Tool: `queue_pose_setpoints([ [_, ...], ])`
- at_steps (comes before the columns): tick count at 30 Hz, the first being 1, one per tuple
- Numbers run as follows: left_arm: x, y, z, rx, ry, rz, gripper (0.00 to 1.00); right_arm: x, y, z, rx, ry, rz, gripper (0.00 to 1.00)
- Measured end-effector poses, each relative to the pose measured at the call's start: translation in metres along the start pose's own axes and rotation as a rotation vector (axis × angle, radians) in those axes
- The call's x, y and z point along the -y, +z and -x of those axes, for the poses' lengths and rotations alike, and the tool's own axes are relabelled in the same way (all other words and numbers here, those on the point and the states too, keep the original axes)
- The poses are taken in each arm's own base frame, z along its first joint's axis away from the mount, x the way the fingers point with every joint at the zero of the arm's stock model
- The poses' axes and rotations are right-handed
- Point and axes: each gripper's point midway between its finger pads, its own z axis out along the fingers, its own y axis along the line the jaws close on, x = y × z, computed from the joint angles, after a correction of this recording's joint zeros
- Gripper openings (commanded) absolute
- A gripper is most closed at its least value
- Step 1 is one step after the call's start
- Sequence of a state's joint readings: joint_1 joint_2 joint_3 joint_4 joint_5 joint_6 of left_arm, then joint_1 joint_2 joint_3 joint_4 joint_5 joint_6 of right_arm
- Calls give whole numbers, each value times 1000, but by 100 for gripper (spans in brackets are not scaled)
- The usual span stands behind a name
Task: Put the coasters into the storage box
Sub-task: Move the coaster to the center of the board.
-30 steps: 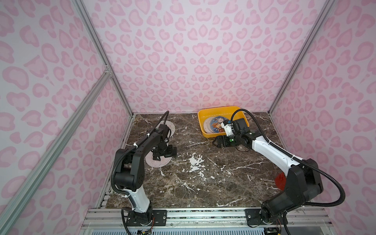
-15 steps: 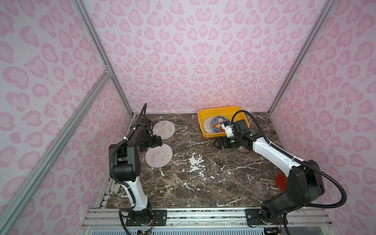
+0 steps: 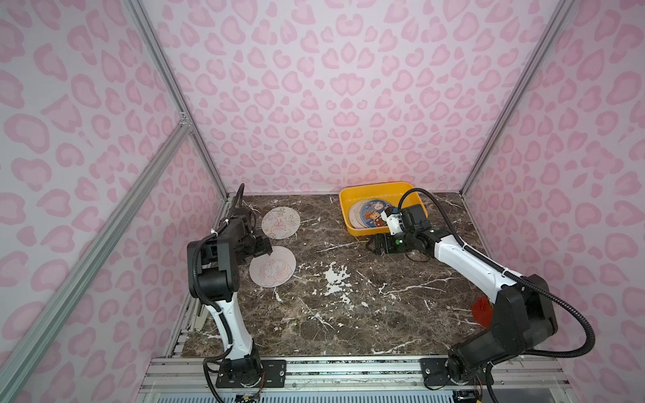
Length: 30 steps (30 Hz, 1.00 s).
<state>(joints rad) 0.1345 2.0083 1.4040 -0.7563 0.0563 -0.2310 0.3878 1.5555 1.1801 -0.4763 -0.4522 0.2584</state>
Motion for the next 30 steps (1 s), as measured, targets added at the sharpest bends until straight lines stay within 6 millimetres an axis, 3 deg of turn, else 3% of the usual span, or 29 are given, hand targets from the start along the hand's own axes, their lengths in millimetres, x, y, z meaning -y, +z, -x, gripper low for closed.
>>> queue_pose_setpoints([
  [7,0,3,-6,16,17,6,95,1,-1,-1,3,0,0,98],
  [15,15,5,-30,-6,75,9,94,2,-2,1,10,1,-1,98],
  [30,70,0,-99,-97,234,8,94,2,-2,-2,7,2,-1,98],
])
